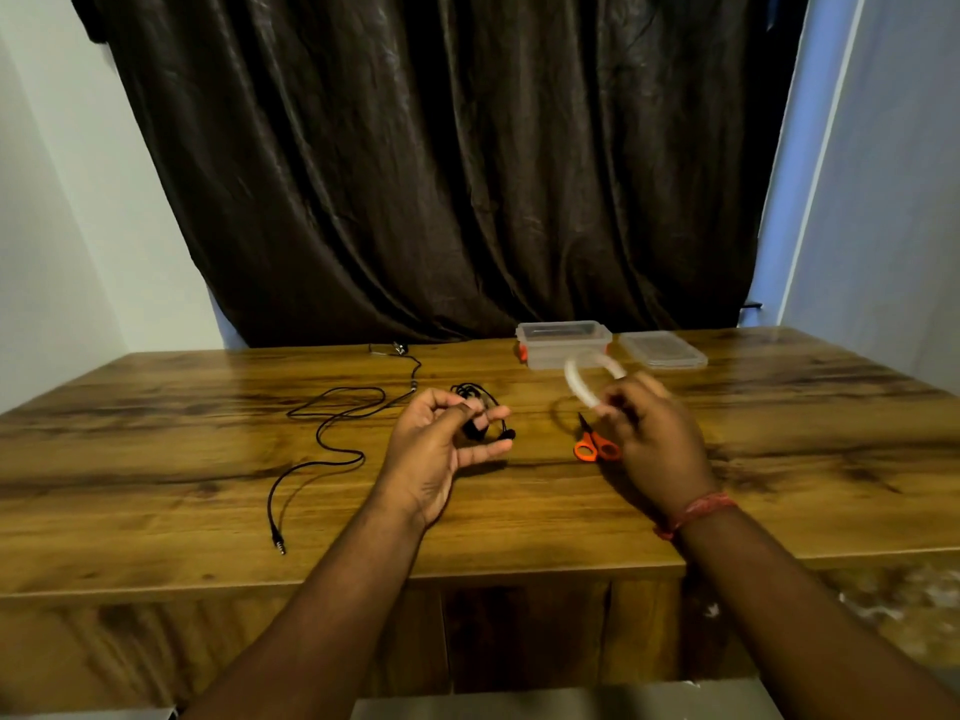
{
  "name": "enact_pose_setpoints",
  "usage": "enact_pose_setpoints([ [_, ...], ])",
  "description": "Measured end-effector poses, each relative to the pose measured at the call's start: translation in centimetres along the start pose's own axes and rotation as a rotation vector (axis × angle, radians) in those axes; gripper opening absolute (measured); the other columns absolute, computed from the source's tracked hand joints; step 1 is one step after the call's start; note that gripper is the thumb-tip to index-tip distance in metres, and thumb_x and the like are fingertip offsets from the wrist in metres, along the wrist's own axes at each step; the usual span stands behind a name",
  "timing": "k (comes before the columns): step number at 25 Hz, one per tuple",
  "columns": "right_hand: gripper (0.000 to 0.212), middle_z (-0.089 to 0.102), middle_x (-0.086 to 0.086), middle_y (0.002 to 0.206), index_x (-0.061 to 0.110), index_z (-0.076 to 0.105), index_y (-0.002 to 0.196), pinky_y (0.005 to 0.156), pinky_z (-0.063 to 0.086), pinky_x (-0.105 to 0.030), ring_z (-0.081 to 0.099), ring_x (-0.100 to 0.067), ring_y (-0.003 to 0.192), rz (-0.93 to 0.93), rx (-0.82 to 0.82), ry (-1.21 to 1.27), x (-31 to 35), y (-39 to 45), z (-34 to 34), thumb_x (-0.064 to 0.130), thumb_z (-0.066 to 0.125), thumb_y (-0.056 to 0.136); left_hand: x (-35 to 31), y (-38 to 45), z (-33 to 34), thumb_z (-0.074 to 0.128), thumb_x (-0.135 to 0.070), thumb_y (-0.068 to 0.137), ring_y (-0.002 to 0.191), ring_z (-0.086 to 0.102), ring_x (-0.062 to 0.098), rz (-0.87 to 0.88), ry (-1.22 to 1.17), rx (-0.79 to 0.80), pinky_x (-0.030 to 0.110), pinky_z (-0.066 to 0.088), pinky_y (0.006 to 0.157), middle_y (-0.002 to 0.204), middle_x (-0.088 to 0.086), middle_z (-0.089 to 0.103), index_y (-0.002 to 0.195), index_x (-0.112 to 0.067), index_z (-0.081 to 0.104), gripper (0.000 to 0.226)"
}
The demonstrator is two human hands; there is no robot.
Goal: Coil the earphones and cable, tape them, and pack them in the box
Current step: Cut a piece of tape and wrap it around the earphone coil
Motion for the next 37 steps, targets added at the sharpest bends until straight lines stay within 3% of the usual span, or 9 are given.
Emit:
enact_pose_setpoints([
  [4,0.014,0.056,-0.001,0.094,0.019,0.066,0.084,0.074,0.051,-0.037,0.059,-0.030,0.088,0.404,-0.126,-0.205,-2.9,0.5,-1.5,0.007,0.071,0.080,0.2,-0.2,-0.1,0.056,-0.003,0.095,0.077,0.071,0.020,-0.020,0.086,0.025,0.045,0.061,0.060,0.088,0.009,0.066,0.091,-0.008,0.052,0.008],
  [7,0.021,0.057,-0.003,0.093,0.024,0.066,0.077,0.076,0.050,-0.035,0.059,-0.033,0.092,0.482,-0.017,-0.271,-3.9,0.4,-1.3,0.004,0.074,0.074,0.3,-0.2,-0.2,0.057,-0.003,0.094,0.065,0.063,0.012,-0.025,0.114,0.023,0.041,0.059,0.055,0.085,0.007,0.063,0.093,-0.007,0.052,0.007],
  [11,0.028,0.063,-0.005,0.101,0.029,0.063,0.072,0.083,0.056,-0.045,0.059,-0.033,0.097,0.596,0.121,-0.276,-4.7,0.6,-0.8,0.003,0.070,0.076,0.4,-0.2,-0.1,0.057,-0.002,0.094,0.060,0.055,0.010,-0.033,0.137,0.039,0.038,0.059,0.052,0.084,0.005,0.062,0.090,-0.006,0.052,0.008],
  [13,0.015,0.060,-0.007,0.112,0.026,0.070,0.092,0.089,0.052,-0.044,0.055,-0.032,0.104,0.503,0.090,-0.310,-3.9,0.6,-0.6,0.012,0.068,0.085,0.5,-0.1,-0.1,0.058,-0.002,0.093,0.059,0.053,0.009,-0.047,0.149,0.060,0.037,0.058,0.050,0.083,0.005,0.061,0.087,-0.008,0.052,0.010],
  [15,0.023,0.055,0.000,0.118,0.022,0.066,0.115,0.090,0.050,-0.040,0.054,-0.023,0.107,0.264,0.066,-0.171,-1.5,0.3,-0.2,0.024,0.064,0.092,0.8,0.0,-0.1,0.060,-0.002,0.093,0.058,0.053,0.009,-0.078,0.167,0.100,0.038,0.059,0.050,0.083,0.006,0.061,0.087,-0.009,0.052,0.012],
  [20,0.043,0.053,0.014,0.119,0.027,0.055,0.132,0.090,0.044,-0.018,0.052,-0.002,0.110,-0.234,0.445,0.052,2.9,-1.2,1.4,0.045,0.060,0.093,1.7,-0.1,0.2,0.060,-0.003,0.093,0.054,0.052,0.012,-0.131,0.287,0.247,0.039,0.059,0.050,0.067,0.008,0.050,0.089,-0.009,0.049,0.013],
  [24,0.031,0.057,0.012,0.109,0.022,0.063,0.118,0.084,0.043,-0.012,0.056,-0.003,0.104,-0.204,0.445,0.189,2.2,-1.1,1.7,0.033,0.070,0.090,2.2,-0.3,0.5,0.058,-0.002,0.094,0.055,0.050,0.014,-0.129,0.379,0.320,0.037,0.059,0.050,0.065,0.005,0.051,0.092,-0.007,0.048,0.011],
  [32,0.012,0.056,0.008,0.096,0.020,0.066,0.090,0.075,0.048,-0.022,0.058,-0.010,0.088,-0.166,0.438,0.246,2.1,-0.9,1.7,0.022,0.076,0.085,2.5,-0.3,0.6,0.058,-0.003,0.095,0.056,0.048,0.016,-0.116,0.446,0.340,0.038,0.060,0.053,0.064,0.009,0.046,0.090,-0.008,0.048,0.012],
  [37,0.007,0.062,0.003,0.090,0.020,0.068,0.088,0.078,0.054,-0.044,0.061,-0.024,0.085,-0.018,0.476,0.465,1.6,-1.1,1.4,0.024,0.074,0.087,2.5,-0.3,0.5,0.060,-0.004,0.094,0.057,0.050,0.014,-0.111,0.468,0.315,0.041,0.061,0.056,0.068,0.009,0.048,0.090,-0.008,0.050,0.011],
])
Point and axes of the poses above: each hand's wrist, its own y-axis towards the middle knuckle, its own z-axis out of the palm, x = y × z, the point moved 1 cm from there along y, towards the middle knuckle
